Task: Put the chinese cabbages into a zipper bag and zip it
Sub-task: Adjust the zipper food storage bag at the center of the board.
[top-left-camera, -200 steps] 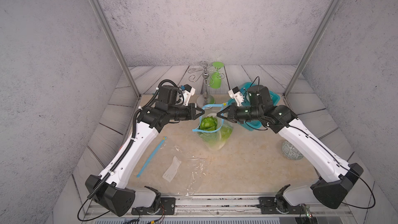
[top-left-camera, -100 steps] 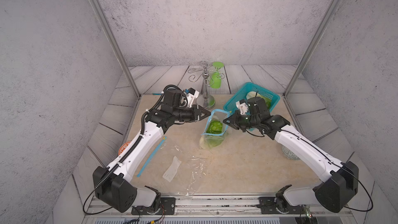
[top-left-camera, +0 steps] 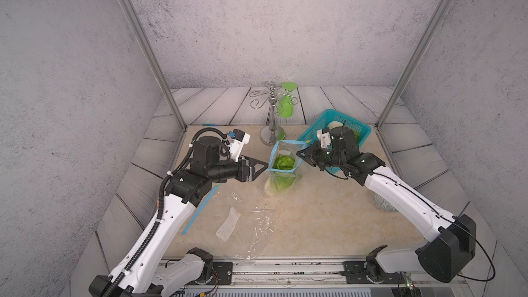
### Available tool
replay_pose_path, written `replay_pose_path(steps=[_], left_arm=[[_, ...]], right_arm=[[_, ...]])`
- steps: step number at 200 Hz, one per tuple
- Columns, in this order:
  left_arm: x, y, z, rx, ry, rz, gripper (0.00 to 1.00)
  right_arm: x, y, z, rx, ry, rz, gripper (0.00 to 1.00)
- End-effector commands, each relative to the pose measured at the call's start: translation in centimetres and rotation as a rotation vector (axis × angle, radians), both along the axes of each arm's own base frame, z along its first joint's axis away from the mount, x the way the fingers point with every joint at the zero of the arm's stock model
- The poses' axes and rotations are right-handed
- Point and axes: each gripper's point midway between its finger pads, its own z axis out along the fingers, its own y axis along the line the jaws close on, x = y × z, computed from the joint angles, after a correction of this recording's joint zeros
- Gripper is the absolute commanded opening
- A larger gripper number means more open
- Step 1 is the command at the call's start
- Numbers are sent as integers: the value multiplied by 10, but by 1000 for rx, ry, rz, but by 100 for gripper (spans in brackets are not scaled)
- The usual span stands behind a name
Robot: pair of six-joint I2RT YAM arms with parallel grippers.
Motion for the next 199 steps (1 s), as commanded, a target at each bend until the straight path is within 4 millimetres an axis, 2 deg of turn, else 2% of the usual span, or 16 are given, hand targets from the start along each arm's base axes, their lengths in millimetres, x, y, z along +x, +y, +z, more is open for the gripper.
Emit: replay_pose_path(steps=[1, 48, 71, 96, 121, 152, 160, 174, 199], left_arm=[[14, 6, -15, 72, -153, 60, 65], [24, -10, -22, 77, -301, 65, 52], [31, -10, -13, 95, -377, 89, 45], [28, -19, 1, 63, -442, 51, 41], [18, -35, -4, 65, -429, -52, 24], [14, -38, -9, 77, -430, -88, 7], [13, -39, -9, 84, -432, -94, 0], [15, -38, -5, 94, -439, -93, 0], [17, -34, 11, 109, -457, -70, 0]], right_arm=[[-1, -3, 30, 52, -62, -13, 0], [-1, -1, 33, 70, -60, -7, 0], [-1, 0, 32, 72, -57, -4, 0], [-1, 1, 33, 80, -58, 4, 0], [0, 4, 34, 89, -59, 13, 2], [2, 1, 37, 92, -68, 17, 4], [2, 1, 40, 97, -79, 28, 8], [4, -2, 50, 93, -121, 79, 18], [9, -33, 76, 5, -274, 166, 44]])
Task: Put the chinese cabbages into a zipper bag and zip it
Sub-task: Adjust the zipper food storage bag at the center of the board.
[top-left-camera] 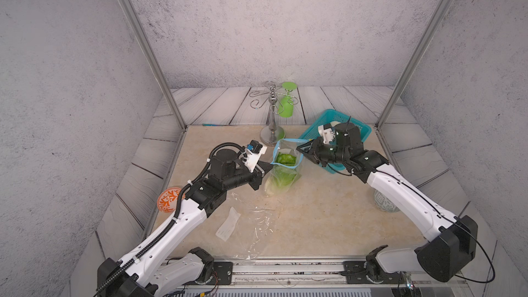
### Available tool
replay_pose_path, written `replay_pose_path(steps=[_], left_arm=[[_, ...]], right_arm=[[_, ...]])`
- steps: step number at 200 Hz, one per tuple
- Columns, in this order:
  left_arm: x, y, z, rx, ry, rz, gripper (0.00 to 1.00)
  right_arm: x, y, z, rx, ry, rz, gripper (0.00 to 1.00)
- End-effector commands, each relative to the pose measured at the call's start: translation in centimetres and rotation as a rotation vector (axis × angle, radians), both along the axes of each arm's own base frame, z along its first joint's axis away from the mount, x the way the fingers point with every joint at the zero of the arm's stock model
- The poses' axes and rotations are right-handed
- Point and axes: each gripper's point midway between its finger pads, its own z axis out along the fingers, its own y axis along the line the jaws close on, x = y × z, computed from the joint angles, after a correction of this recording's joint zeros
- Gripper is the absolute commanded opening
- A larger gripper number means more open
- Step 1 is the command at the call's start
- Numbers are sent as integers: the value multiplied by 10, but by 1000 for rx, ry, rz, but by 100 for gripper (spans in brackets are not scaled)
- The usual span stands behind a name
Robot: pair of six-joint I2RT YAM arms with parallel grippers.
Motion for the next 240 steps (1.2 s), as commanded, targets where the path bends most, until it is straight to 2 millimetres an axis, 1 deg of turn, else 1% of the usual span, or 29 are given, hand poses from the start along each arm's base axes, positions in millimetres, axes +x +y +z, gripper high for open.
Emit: replay_pose_path(steps=[1, 11, 26, 44, 52, 61, 67, 77, 93, 110, 128, 148, 163, 177, 193, 213, 223, 240], left_arm=[[0, 0, 29, -2, -74, -6, 0], [0, 1, 33, 3, -75, -3, 0], [0, 1, 34, 9, -69, -7, 0], [2, 1, 36, 13, -61, 2, 0], [3, 1, 37, 13, -61, 6, 0], [3, 1, 37, 12, -58, 7, 0], [4, 0, 37, 10, -56, 8, 0], [4, -1, 36, 9, -51, 5, 0], [5, -2, 37, -2, -47, 0, 0], [4, -5, 39, -12, -45, -12, 0], [5, -6, 38, -12, -40, -15, 0], [4, -5, 34, -6, -33, -11, 0], [3, -4, 32, 2, -28, -9, 0], [3, -3, 32, 1, -24, -5, 0], [4, -1, 34, -5, -26, 9, 0], [4, 0, 32, 9, -24, 11, 0], [4, 0, 29, 13, -20, 12, 0], [4, 1, 30, 11, -18, 15, 0]], right_arm=[[0, -22, 47, -47, -228, 116, 45], [3, -37, 47, -104, -292, 136, 52], [9, -54, 40, -158, -370, 157, 56], [19, -73, 27, -235, -449, 130, 56], [23, -78, 19, -274, -491, 127, 56], [28, -81, 7, -313, -542, 129, 52], [30, -79, -1, -332, -579, 150, 52], [32, -75, -15, -356, -646, 198, 54], [28, -64, -37, -361, -750, 308, 59], [30, -56, -50, -355, -820, 385, 64], [37, -45, -61, -313, -834, 454, 64], [45, -33, -64, -232, -842, 522, 63], [53, -28, -68, -227, -867, 551, 65], [64, -26, -74, -231, -878, 566, 67], [71, -19, -71, -181, -886, 603, 66], [67, -9, -63, -88, -903, 660, 65], [66, -6, -68, -80, -891, 680, 62], [60, -5, -75, -60, -860, 739, 57]])
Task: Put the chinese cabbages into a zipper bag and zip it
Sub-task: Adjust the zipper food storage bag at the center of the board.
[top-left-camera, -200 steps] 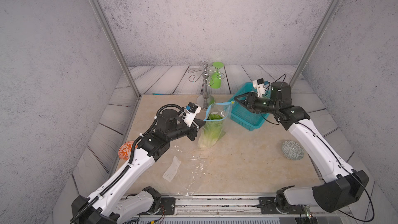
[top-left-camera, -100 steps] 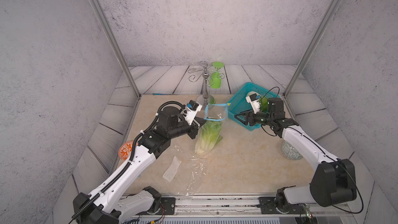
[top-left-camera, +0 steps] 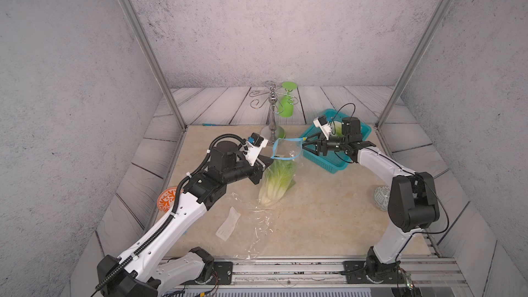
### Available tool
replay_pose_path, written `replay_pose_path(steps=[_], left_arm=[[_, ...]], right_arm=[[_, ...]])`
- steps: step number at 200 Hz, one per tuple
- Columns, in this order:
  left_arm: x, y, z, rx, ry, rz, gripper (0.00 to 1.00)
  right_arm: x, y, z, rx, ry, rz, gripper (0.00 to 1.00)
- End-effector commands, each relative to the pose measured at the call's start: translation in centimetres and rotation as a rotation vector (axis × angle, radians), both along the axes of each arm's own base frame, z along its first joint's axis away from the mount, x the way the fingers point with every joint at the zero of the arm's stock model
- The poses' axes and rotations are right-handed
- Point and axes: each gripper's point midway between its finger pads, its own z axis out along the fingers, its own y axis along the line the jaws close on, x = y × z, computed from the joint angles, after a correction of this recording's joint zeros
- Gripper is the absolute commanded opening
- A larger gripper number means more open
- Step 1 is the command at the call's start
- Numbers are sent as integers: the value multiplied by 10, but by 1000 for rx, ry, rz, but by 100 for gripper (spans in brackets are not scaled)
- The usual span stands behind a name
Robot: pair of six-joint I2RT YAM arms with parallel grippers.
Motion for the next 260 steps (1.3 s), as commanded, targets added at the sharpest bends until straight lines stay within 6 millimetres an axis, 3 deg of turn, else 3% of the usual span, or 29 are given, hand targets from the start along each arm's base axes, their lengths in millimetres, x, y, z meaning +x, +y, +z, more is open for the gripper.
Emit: replay_pose_path(steps=[1, 21, 41, 68, 95, 117, 155, 179, 205, 230, 248, 260], left_arm=[[-2, 1, 12, -12, -30, 1, 0], [-1, 2, 12, -14, -28, 3, 0], [1, 3, 11, -10, -27, 16, 0], [7, 12, 22, -26, -35, 66, 0], [16, 40, 49, -28, -51, 198, 0], [15, 58, 60, -16, -45, 270, 0], [15, 72, 59, 8, -19, 329, 0], [19, 78, 47, 23, 23, 366, 0], [23, 81, 32, 28, 59, 378, 0], [19, 62, 20, -13, 89, 272, 0], [19, 55, 10, -1, 119, 221, 11], [25, 68, 17, 57, 107, 264, 23]], right_arm=[[-14, 10, -8, 23, 37, 138, 57], [-17, 12, -4, 50, 31, 168, 50], [-14, 14, 3, 75, 11, 159, 23], [-15, 13, 19, 96, -17, 132, 0], [-28, -1, 49, 64, -73, 27, 0], [-38, -14, 67, 34, -32, -106, 0], [-83, -32, 89, -28, 26, -185, 0], [-108, -40, 100, -61, 32, -194, 0], [-120, -48, 92, -130, 28, -217, 0], [-117, -56, 74, -225, 45, -241, 0], [-114, -56, 72, -245, 60, -246, 0], [-116, -55, 76, -243, 64, -245, 0]])
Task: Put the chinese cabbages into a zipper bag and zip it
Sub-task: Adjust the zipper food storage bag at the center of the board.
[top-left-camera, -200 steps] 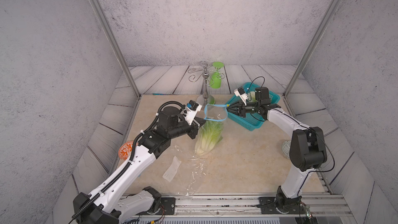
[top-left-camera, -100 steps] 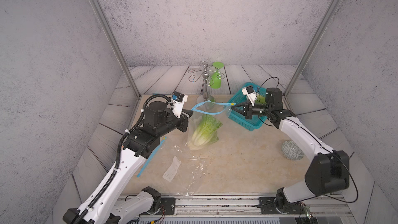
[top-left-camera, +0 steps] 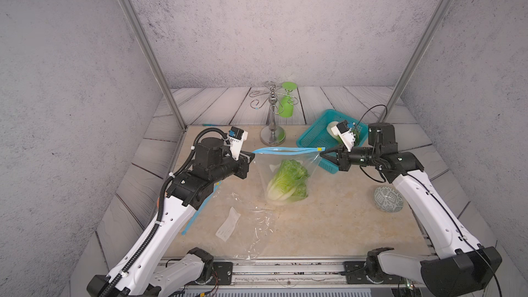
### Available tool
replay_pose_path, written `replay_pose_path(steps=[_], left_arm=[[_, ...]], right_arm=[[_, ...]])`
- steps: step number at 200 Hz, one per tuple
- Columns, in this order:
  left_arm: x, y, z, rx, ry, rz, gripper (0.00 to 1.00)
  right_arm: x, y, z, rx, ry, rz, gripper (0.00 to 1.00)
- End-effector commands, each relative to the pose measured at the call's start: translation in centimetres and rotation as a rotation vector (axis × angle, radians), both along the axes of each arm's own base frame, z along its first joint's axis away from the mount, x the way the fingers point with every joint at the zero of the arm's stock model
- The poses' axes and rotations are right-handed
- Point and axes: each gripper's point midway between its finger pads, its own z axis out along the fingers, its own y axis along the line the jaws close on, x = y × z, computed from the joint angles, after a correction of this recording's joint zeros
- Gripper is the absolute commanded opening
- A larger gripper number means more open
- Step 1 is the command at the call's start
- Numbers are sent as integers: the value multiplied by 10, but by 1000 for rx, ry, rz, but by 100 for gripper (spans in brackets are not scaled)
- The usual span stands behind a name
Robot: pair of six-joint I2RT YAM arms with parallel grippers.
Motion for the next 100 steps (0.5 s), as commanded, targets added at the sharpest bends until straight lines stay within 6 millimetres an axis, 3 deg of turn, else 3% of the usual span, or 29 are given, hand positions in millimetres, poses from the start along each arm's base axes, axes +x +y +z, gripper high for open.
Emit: replay_pose_path(steps=[1, 17, 38, 65, 100], left_arm=[[8, 8, 14, 31, -23, -3, 24], [9, 11, 50, 33, -74, -18, 45], [-6, -34, 86, -65, -102, -215, 56], [-24, -96, 74, 40, -152, -435, 62], [-16, -141, 62, 93, -157, -555, 66]], right_arm=[[0, -4, 4, -51, -6, -17, 0], [-5, 0, 6, -64, 5, -9, 0], [-9, 3, 1, -101, 18, -7, 0], [-13, 7, 3, -122, 21, 11, 0], [-20, 13, 10, -128, -1, 43, 0]])
